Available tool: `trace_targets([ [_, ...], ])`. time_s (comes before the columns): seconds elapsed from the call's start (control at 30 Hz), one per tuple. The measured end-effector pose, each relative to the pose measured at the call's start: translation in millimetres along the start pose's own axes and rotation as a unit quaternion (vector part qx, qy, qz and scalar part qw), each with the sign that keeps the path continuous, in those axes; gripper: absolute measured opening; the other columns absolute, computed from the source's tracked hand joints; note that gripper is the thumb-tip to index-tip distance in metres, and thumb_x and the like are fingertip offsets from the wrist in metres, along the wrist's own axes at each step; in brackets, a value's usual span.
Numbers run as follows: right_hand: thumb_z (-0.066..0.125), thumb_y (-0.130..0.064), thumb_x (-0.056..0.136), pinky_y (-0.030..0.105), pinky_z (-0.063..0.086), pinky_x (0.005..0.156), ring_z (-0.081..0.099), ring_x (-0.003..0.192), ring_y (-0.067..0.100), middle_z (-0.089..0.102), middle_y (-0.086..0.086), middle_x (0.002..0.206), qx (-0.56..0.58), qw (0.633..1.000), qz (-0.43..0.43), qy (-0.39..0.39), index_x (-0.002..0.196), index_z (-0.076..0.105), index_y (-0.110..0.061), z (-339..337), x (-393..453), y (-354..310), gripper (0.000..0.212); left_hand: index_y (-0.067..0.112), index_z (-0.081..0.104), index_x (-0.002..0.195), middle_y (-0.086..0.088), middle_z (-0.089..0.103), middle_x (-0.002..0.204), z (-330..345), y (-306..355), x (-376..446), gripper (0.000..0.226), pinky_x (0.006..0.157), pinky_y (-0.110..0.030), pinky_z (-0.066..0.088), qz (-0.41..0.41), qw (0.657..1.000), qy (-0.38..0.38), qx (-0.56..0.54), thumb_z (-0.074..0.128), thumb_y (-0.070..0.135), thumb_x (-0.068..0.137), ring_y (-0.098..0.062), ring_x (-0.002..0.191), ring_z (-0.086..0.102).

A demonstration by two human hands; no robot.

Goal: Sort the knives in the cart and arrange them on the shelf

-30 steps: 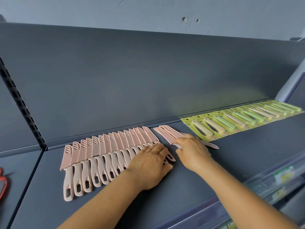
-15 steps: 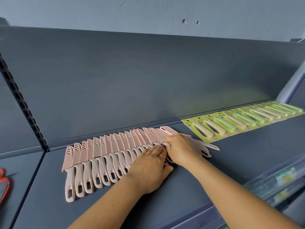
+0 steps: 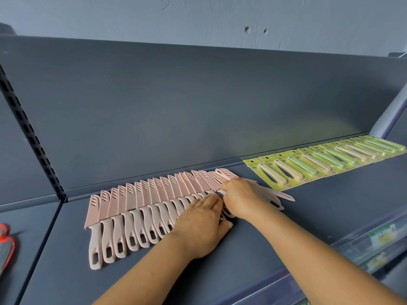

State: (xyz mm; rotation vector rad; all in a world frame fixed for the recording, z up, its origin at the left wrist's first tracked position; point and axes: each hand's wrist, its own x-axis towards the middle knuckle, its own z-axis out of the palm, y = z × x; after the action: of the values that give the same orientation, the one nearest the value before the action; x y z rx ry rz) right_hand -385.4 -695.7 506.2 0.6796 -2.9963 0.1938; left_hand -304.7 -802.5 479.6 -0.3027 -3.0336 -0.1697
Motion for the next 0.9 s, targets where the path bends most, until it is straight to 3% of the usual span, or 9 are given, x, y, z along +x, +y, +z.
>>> trace_targets([
  [0.17, 0.052, -0.009, 0.090, 0.025, 0.033, 0.065, 0.048, 0.084, 0.026, 0.059, 0.010, 0.106, 0.012, 1.000, 0.013, -0.004, 0.102, 0.062, -0.012, -3.9, -4.5, 1.3, 0.016, 0.014, 0.021, 0.150, -0.002, 0.019, 0.156, -0.2, 0.4, 0.4, 0.061, 0.117, -0.027, 0.008, 0.001, 1.000, 0.002, -0.005, 0.032, 0.047, 0.099, -0.018, 0.144, 0.017],
  [0.27, 0.053, -0.010, 0.090, 0.025, 0.034, 0.062, 0.046, 0.079, 0.024, 0.051, 0.006, 0.089, 0.030, 0.999, 0.031, -0.008, 0.083, 0.052, -0.018, -4.3, -3.8, 1.7, 0.010, 0.014, 0.020, 0.150, -0.002, 0.019, 0.157, -0.8, 0.4, -0.8, 0.061, 0.117, -0.027, 0.007, -0.001, 1.000, -0.001, -0.006, 0.032, 0.047, 0.099, -0.018, 0.144, 0.015],
  [0.4, 0.051, -0.012, 0.088, 0.026, 0.029, 0.049, 0.044, 0.074, 0.027, 0.048, 0.007, 0.075, 0.080, 0.996, 0.025, -0.019, 0.062, 0.043, -0.016, -3.4, -0.7, 3.9, 0.028, 0.014, 0.018, 0.151, -0.002, 0.018, 0.157, -0.1, 0.1, -0.1, 0.062, 0.117, -0.027, 0.006, -0.002, 1.000, -0.004, -0.007, 0.031, 0.047, 0.099, -0.019, 0.145, 0.015],
  [0.53, 0.051, -0.012, 0.088, 0.026, 0.035, 0.054, 0.049, 0.073, 0.027, 0.055, 0.008, 0.074, 0.117, 0.993, 0.018, -0.016, 0.073, 0.058, -0.013, -1.6, -0.6, 4.3, 0.017, 0.014, 0.016, 0.151, -0.003, 0.016, 0.158, 0.3, -0.3, -0.4, 0.064, 0.119, -0.028, 0.006, -0.005, 1.000, -0.008, -0.012, 0.032, 0.048, 0.099, -0.018, 0.145, 0.013],
  [0.77, 0.045, -0.014, 0.091, 0.030, 0.031, 0.053, 0.038, 0.067, 0.026, 0.042, 0.005, 0.064, 0.146, 0.989, 0.013, 0.003, 0.067, 0.051, -0.012, -6.3, -4.8, 8.6, 0.025, 0.014, 0.018, 0.150, -0.003, 0.016, 0.157, -3.0, 1.0, -1.7, 0.063, 0.117, -0.027, 0.006, 0.000, 1.000, -0.007, -0.006, 0.032, 0.047, 0.099, -0.018, 0.145, 0.015],
  [0.9, 0.042, -0.011, 0.094, 0.034, 0.047, 0.068, 0.055, 0.083, 0.031, 0.060, 0.011, 0.096, 0.094, 0.993, 0.043, 0.049, 0.090, 0.065, -0.008, -8.3, -8.9, 33.9, 0.024, 0.013, 0.013, 0.152, -0.003, 0.008, 0.160, -8.8, 2.4, -0.7, 0.066, 0.117, -0.028, 0.000, 0.000, 1.000, -0.020, 0.013, 0.032, 0.048, 0.099, -0.018, 0.147, 0.007],
])
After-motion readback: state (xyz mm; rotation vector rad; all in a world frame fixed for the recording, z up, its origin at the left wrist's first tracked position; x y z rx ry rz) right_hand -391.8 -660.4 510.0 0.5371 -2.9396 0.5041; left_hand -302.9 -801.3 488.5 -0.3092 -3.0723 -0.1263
